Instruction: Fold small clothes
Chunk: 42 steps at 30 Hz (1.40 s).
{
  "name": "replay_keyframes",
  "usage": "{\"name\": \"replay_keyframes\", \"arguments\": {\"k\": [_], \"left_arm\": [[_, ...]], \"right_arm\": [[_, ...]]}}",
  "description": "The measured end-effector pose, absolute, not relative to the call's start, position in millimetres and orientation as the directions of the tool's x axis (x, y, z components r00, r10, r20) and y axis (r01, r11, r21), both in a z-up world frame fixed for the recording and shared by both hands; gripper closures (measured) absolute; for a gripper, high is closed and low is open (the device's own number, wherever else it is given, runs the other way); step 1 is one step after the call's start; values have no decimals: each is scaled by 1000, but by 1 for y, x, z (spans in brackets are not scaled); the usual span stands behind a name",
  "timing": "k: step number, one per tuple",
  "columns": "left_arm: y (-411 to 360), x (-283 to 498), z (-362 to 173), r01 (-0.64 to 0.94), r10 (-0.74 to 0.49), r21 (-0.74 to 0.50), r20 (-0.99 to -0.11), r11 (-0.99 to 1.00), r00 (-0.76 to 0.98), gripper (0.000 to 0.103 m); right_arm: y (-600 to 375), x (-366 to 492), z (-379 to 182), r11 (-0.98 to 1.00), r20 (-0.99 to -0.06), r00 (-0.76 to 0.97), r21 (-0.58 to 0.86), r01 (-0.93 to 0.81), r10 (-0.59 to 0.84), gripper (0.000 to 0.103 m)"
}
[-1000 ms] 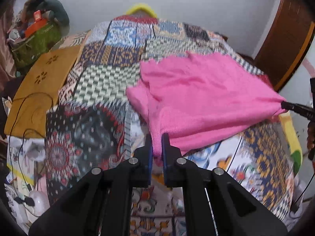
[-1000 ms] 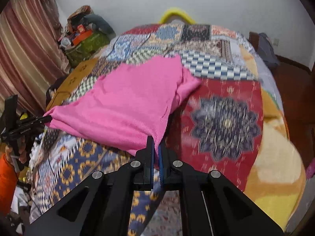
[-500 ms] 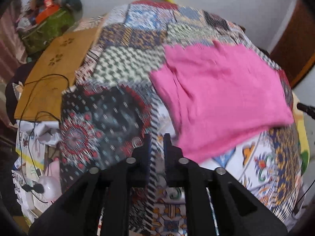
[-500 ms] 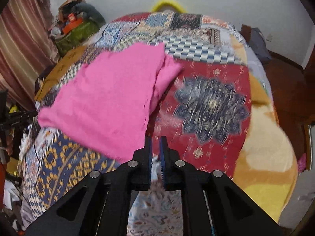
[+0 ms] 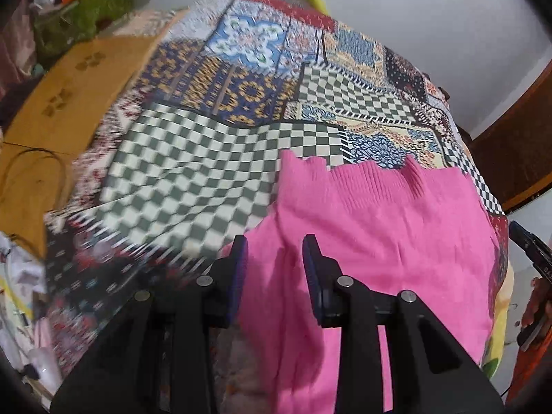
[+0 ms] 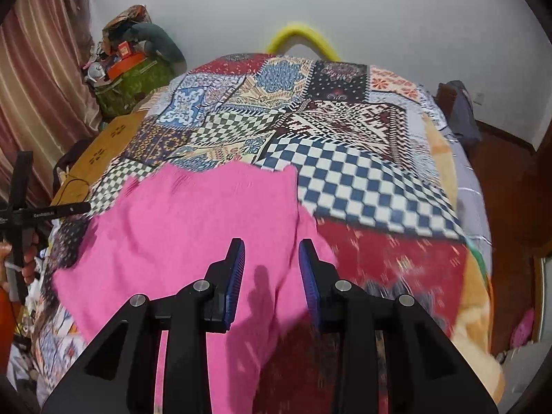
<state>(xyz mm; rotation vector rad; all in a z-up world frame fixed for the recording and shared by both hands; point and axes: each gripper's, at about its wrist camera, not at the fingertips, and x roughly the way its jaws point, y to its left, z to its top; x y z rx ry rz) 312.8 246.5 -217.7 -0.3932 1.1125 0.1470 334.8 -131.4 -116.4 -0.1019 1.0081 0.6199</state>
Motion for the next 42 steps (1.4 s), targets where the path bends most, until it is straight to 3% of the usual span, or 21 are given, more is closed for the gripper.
{"name": "replay_keyframes", "arguments": {"k": [9,10,11,12,13,14,21,31,37,42], "left_arm": [[241,350,-257,-305,-123,-262,-905,916,408,72],[240,350,-256,-294,-117,-254,-903,922,413,76],[236,350,-254,-273,-100,-235,-897,933,431,90],[234,352,-252,-261,-75,-208,-894,943,441,96],[233,352,-250,-256,-52,-185,-891,949,450,98],[232,351,-247,-256,-33,-171,-883,952,468,102],[226,355,-215,-223,22,-118,-841,968,541,102],[239,357,-214,-295,119,-64,-818,953,563,102],[253,353,-238,-367,173,-25,-850,930,498,102],[259,347,-248,-370,131,-51,-883,928,451,102]], "right_arm": [[-104,374,-156,824,-843,331,207,-527,423,74],[-103,374,-157,822,-841,333,207,-531,427,75],[-102,374,-157,821,-835,344,204,-533,430,82],[-102,373,-156,821,-829,354,199,-535,433,87],[-102,372,-155,821,-826,363,192,-538,431,97],[-102,371,-155,822,-826,369,184,-539,427,98],[-106,373,-143,826,-801,418,160,-540,428,101],[-112,380,-132,846,-773,475,144,-513,419,101],[-112,388,-146,868,-798,473,121,-482,374,101],[-114,384,-152,867,-828,435,117,-485,355,100]]}}
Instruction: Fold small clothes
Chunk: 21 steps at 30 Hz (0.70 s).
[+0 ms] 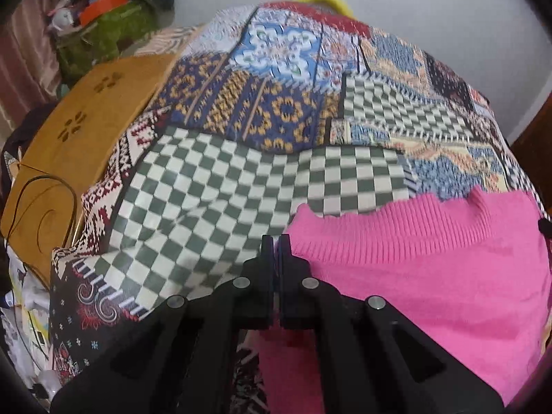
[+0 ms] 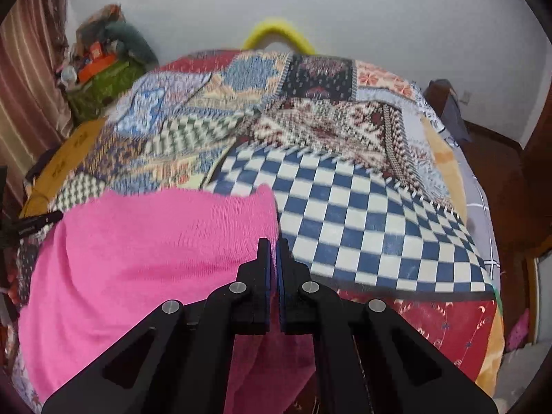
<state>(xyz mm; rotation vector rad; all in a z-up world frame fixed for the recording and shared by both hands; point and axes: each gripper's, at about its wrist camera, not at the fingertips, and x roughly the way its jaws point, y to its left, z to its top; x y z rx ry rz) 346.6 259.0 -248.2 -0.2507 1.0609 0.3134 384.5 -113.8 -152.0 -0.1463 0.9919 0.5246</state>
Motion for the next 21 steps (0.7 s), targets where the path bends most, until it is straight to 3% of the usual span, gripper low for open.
{"name": "replay_keyframes", "arguments": {"k": [3,8,14,21], "left_arm": [[248,340,-234,-333,148,-13,-879,943,453,96],[229,321,-204,-280,75,-86,-852,956,518,60],[189,298,-205,-184,9,-94,-871,978,491,54],[189,268,-234,-213,5,-88,-916,973,401,51]], "right_arm": [[-111,375,-140,855,-830,446,71,-513,336,95],[-112,350,-108,823,-788,439,147,-548,433,54],[-92,310,-108,757,-799,361,170,-631,481,51],[-90,275,-141,728,-864,265,157,-667,428,51]]}}
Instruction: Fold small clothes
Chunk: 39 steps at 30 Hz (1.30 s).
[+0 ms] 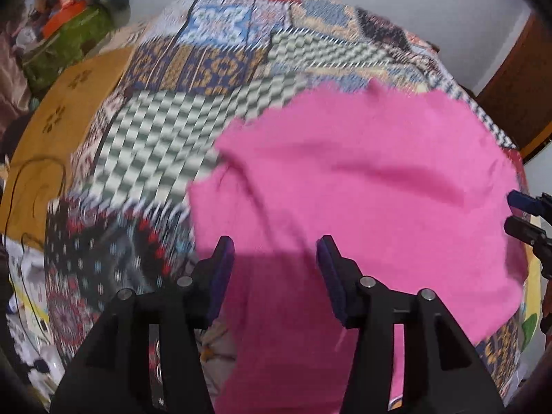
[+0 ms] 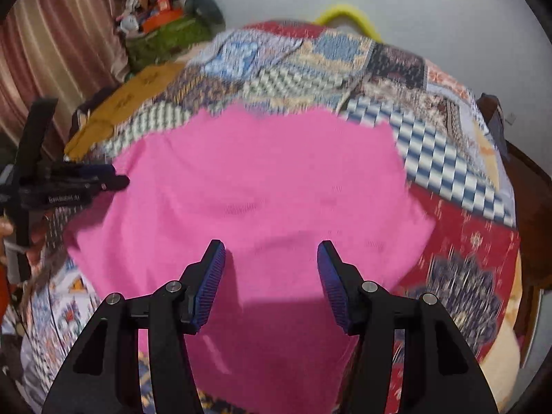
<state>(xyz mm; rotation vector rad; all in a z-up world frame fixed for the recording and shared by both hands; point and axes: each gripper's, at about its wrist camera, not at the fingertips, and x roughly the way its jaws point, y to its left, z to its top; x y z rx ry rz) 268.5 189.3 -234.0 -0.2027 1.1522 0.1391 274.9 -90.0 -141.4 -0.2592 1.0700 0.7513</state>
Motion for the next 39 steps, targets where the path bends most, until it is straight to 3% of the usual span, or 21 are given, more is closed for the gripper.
{"name": "replay_keyframes", "arguments": {"k": [2,16,18,22,23,39], "left_arm": [[194,255,-236,-226,11,-87,-917,970,398,44],[219,194,-232,-301,56,-64,-926,951,373,44],[221,196,-230,-313,59,-68,-924,947,378,44],[228,206,-224,-339,49,-96,-918,936,395,44],[230,208,-223,-346,46,-104,-917,932,397,43],[225,212,-234,-370,-54,-204,-924,906,378,43]], "right_arm": [[-97,268,-149,732,-878,247,156,-663,410,51],[-162,240,-165,815,-882,229,243,-526,411,48],[-163,238,-168,818,-874,239,257,-515,424,52],[-160,238,-166,804,-862,237,272,-529,447,89],[-158,238,-166,798,-861,231,276,-535,453,92],[-187,244,-162,822,-872,255,243,-514,417,94]]}}
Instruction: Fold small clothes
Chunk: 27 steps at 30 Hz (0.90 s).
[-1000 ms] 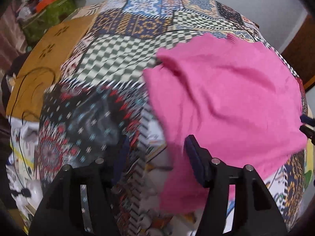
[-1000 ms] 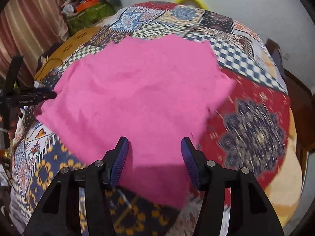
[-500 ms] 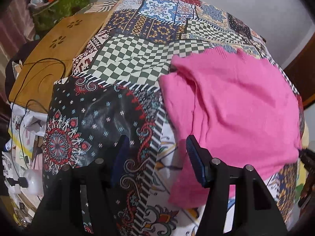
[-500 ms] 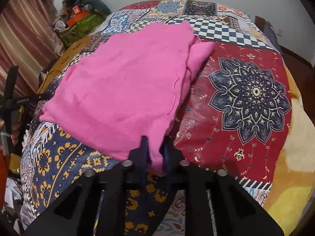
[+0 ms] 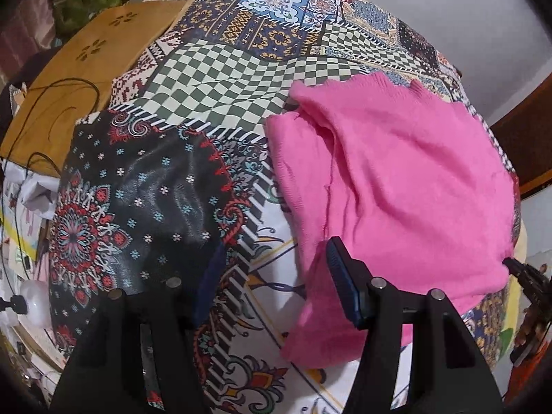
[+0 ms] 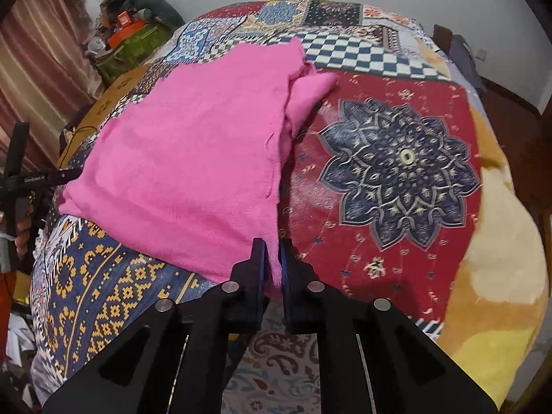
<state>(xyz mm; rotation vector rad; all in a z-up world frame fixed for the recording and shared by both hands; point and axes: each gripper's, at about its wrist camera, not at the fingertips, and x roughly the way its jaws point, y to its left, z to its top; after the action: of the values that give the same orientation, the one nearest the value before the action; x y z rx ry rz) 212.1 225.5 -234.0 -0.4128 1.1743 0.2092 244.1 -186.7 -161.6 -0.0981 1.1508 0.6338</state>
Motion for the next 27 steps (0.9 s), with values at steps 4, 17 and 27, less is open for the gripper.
{"name": "replay_keyframes", "arguments": {"k": [4,17,27], "left_arm": [[227,216,-236,-386,-117,-279,-912,879,393,42],[226,272,-251,-406,-184,-350,-901,844,394,38],[193,297,-225,-291,-84,-223,-902,930,424,92]], "right_arm": [[-189,243,-150,832,-870,287,215,-511,401,79],[-178,260,-139,837,-844,343,202,-509,412,55],[-180,260,-142,833,-841,334,221,-507,426,55]]}}
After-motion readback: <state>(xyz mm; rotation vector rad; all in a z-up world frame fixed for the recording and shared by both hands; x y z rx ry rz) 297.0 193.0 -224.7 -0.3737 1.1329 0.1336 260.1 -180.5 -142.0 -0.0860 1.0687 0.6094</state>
